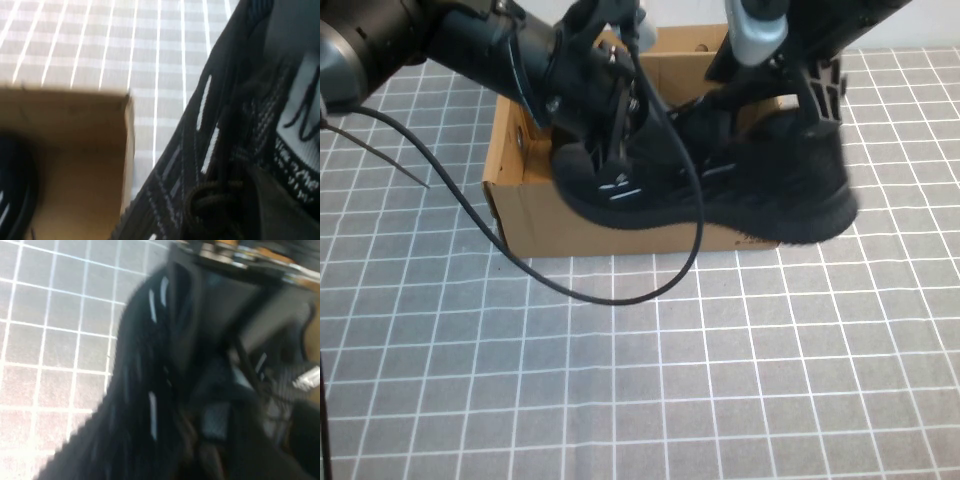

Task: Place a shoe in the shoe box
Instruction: Place the shoe in the shoe box

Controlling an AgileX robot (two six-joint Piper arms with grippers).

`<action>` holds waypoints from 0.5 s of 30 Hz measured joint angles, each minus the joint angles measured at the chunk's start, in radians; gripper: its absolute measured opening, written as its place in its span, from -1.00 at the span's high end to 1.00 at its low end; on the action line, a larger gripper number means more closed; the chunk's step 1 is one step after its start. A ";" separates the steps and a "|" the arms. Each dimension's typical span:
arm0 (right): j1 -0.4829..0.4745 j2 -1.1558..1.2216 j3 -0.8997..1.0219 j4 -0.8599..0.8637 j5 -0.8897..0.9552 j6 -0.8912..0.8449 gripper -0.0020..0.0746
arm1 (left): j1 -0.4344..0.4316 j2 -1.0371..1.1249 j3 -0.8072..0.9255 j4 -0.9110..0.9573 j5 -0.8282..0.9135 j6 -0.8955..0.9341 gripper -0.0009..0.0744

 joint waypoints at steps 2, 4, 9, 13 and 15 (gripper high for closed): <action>0.000 -0.012 0.000 -0.031 -0.007 0.056 0.29 | 0.000 0.008 0.004 0.034 0.000 -0.004 0.90; 0.000 -0.027 -0.005 -0.078 -0.011 0.131 0.06 | 0.000 0.012 0.008 0.044 0.000 -0.009 0.90; 0.000 -0.063 -0.043 -0.207 -0.011 0.272 -0.01 | 0.000 0.015 0.008 0.053 -0.007 -0.036 0.91; 0.000 -0.121 -0.056 -0.291 -0.012 0.417 0.33 | 0.000 0.002 0.004 0.056 -0.074 -0.048 0.91; 0.000 -0.149 -0.058 -0.338 -0.012 0.522 0.62 | 0.000 -0.010 -0.013 0.063 -0.114 -0.050 0.91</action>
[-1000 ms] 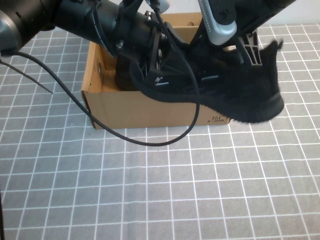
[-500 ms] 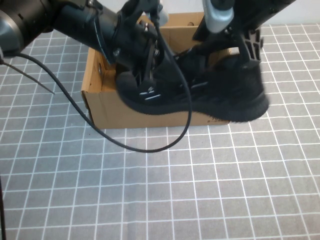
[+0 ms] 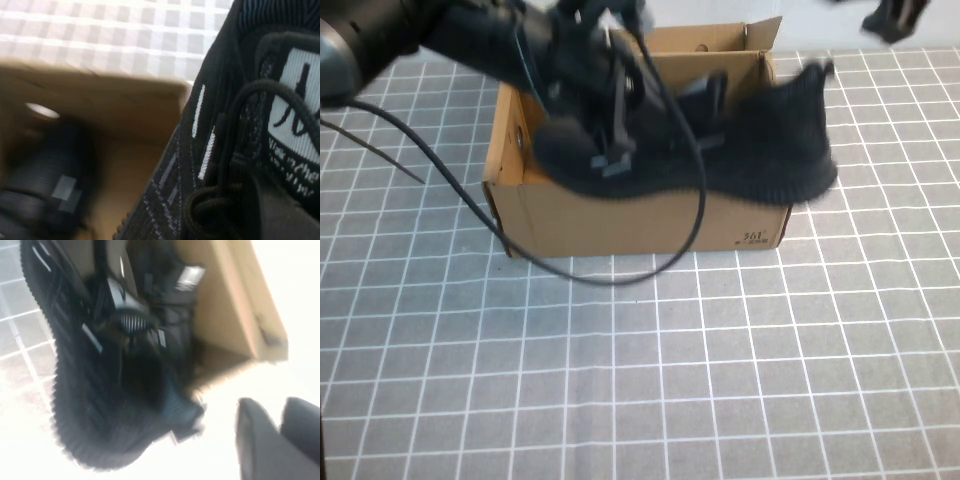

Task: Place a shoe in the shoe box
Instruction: Place the shoe in the shoe box

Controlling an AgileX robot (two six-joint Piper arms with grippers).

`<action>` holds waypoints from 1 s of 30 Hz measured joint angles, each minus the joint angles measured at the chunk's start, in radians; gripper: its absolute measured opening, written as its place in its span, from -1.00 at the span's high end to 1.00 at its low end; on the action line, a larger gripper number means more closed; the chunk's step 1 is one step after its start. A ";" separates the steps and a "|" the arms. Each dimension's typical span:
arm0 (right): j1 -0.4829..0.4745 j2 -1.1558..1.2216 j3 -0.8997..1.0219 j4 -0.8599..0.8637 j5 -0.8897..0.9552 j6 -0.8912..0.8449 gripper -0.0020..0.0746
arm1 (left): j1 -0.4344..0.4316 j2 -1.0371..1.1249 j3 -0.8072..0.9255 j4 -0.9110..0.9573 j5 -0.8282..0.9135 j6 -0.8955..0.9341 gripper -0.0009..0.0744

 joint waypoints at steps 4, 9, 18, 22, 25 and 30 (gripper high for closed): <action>0.000 -0.066 0.019 -0.107 0.000 0.208 0.92 | 0.000 -0.020 -0.058 0.027 -0.098 -0.041 0.91; 0.000 -0.176 0.115 -0.130 0.000 0.373 0.98 | 0.000 -0.026 -0.068 0.050 -0.244 -0.055 0.91; 0.000 -0.418 0.444 -0.121 0.000 0.539 0.99 | 0.000 0.010 -0.068 0.095 -0.292 -0.011 0.91; 0.000 -0.521 0.602 -0.121 0.000 0.569 0.99 | 0.000 0.056 -0.068 0.125 -0.308 -0.006 0.91; 0.000 -0.601 0.686 -0.121 0.000 0.578 0.99 | 0.000 0.082 -0.068 0.127 -0.310 -0.006 0.91; 0.000 -0.733 0.777 -0.121 0.000 0.600 0.99 | 0.000 0.120 -0.068 0.127 -0.327 -0.006 0.91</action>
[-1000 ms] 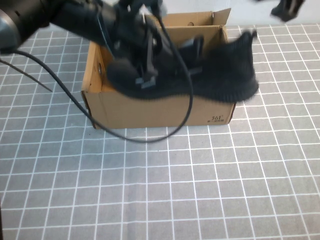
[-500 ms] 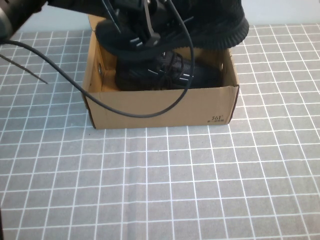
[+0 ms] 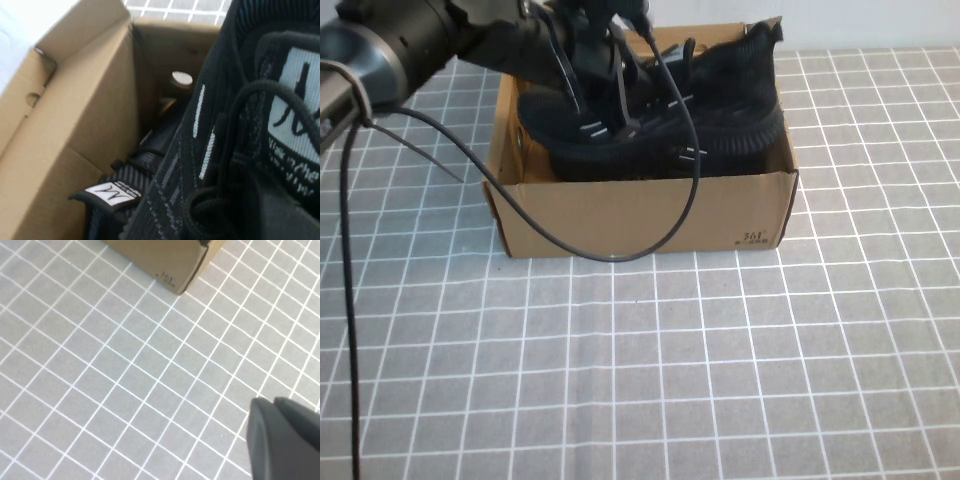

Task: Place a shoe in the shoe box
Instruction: Place the shoe in the shoe box

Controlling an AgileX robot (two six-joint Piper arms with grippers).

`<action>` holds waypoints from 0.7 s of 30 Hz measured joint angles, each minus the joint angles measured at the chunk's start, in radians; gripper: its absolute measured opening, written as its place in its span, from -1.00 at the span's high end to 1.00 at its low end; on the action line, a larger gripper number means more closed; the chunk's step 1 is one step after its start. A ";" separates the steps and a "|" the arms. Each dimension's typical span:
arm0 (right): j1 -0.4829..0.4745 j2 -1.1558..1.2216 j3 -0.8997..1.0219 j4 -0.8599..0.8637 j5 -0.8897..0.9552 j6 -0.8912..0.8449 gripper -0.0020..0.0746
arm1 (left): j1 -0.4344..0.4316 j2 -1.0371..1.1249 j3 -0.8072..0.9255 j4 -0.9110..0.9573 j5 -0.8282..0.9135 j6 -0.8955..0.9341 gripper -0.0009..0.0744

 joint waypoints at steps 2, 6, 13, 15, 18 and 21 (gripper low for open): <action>0.000 -0.047 0.020 0.000 -0.007 0.004 0.99 | 0.000 0.018 0.000 0.000 -0.002 0.000 0.91; 0.000 -0.110 0.037 -0.002 -0.014 0.016 0.99 | 0.000 0.038 0.000 0.005 0.008 0.000 0.91; 0.000 -0.129 0.037 -0.002 -0.018 0.030 0.99 | 0.000 0.050 0.000 0.006 0.055 0.000 0.91; 0.000 -0.129 0.037 -0.004 -0.025 0.030 0.99 | 0.000 0.062 0.000 0.006 0.055 -0.006 0.91; 0.000 -0.129 0.037 -0.003 -0.033 0.030 0.99 | 0.000 0.090 0.000 0.004 0.055 -0.013 0.91; 0.000 -0.129 0.037 -0.003 -0.036 0.030 0.99 | 0.000 0.119 0.000 0.004 0.052 -0.027 0.91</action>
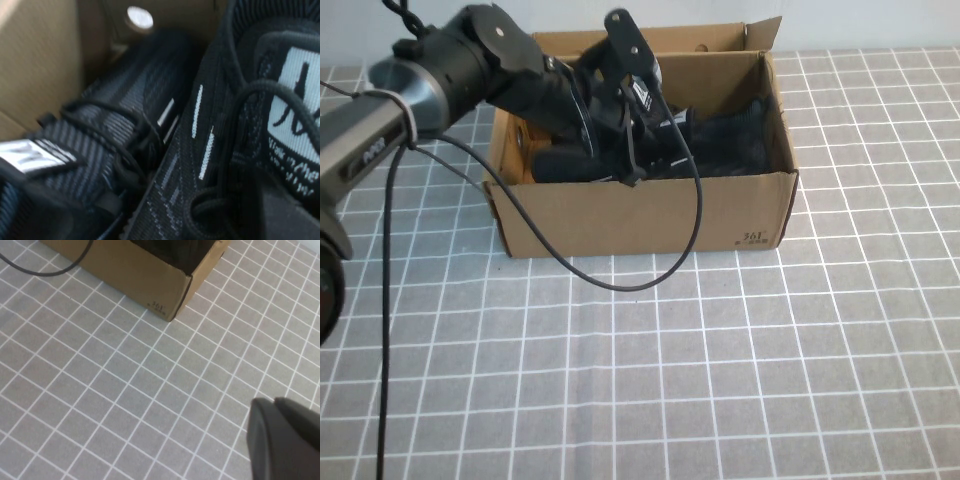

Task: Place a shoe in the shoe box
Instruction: Place the shoe in the shoe box

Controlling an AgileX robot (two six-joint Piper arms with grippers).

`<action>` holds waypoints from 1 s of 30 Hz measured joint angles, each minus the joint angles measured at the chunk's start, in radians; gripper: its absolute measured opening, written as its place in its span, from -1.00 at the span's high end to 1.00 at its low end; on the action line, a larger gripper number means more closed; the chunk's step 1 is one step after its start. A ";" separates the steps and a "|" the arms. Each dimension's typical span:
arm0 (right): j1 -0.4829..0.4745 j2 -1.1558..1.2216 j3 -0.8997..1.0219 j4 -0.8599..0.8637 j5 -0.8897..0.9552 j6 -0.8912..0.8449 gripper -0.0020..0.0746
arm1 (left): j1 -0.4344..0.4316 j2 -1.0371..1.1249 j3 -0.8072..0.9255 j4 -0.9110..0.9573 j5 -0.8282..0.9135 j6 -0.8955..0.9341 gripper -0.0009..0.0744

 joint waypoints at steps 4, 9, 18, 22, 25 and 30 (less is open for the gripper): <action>0.000 0.000 0.000 0.000 0.000 0.000 0.99 | 0.000 0.022 0.000 0.000 -0.011 -0.003 0.91; 0.000 0.000 0.000 0.000 -0.002 0.000 0.99 | 0.000 0.045 0.000 -0.022 -0.016 -0.007 0.91; 0.000 0.000 0.000 -0.001 -0.007 0.002 0.99 | 0.000 0.084 0.000 -0.040 -0.021 -0.007 0.91; 0.000 0.000 0.000 -0.001 -0.007 0.002 0.99 | 0.000 0.084 0.000 -0.046 -0.027 -0.007 0.90; 0.000 0.000 0.000 -0.001 -0.007 0.003 0.99 | 0.000 0.086 -0.002 -0.046 -0.027 -0.007 0.73; 0.000 0.000 0.000 -0.001 -0.007 0.003 0.99 | 0.000 0.081 -0.008 -0.048 -0.030 -0.040 -0.13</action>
